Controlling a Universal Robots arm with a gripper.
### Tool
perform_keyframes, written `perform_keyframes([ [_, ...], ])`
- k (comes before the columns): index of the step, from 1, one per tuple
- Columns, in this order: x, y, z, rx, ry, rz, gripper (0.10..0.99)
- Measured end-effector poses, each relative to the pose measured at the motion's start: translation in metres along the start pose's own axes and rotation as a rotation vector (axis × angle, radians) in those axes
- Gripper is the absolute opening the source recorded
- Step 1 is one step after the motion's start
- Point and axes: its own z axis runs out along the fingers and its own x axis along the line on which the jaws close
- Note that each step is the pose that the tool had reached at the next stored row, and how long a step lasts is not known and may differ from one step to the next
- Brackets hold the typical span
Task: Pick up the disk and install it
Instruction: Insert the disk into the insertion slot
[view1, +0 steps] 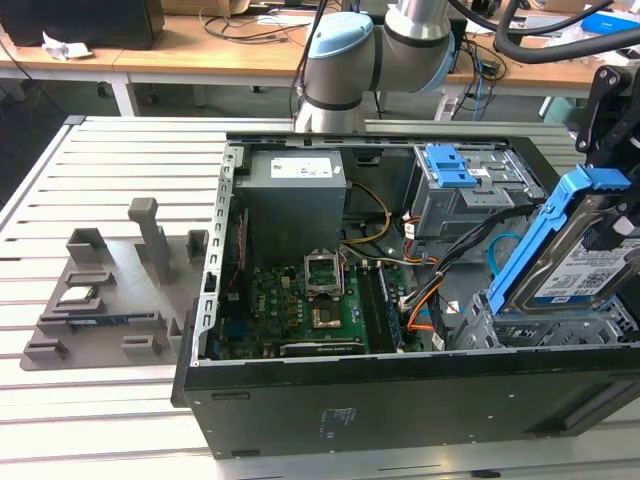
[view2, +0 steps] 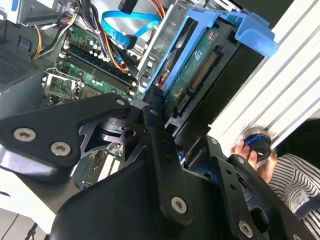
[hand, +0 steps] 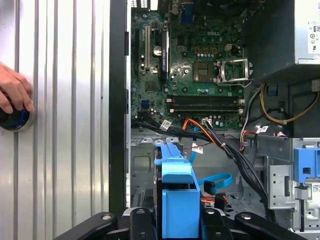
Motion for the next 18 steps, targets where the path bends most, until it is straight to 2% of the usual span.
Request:
perform_keyframes([
  [10, -0.0073, -0.0027, 0.0060, 0.000, 0.0000, 0.000, 0.365],
  [18, -0.0079, -0.0033, 0.0180, 0.000, -0.0001, 0.000, 0.365],
])
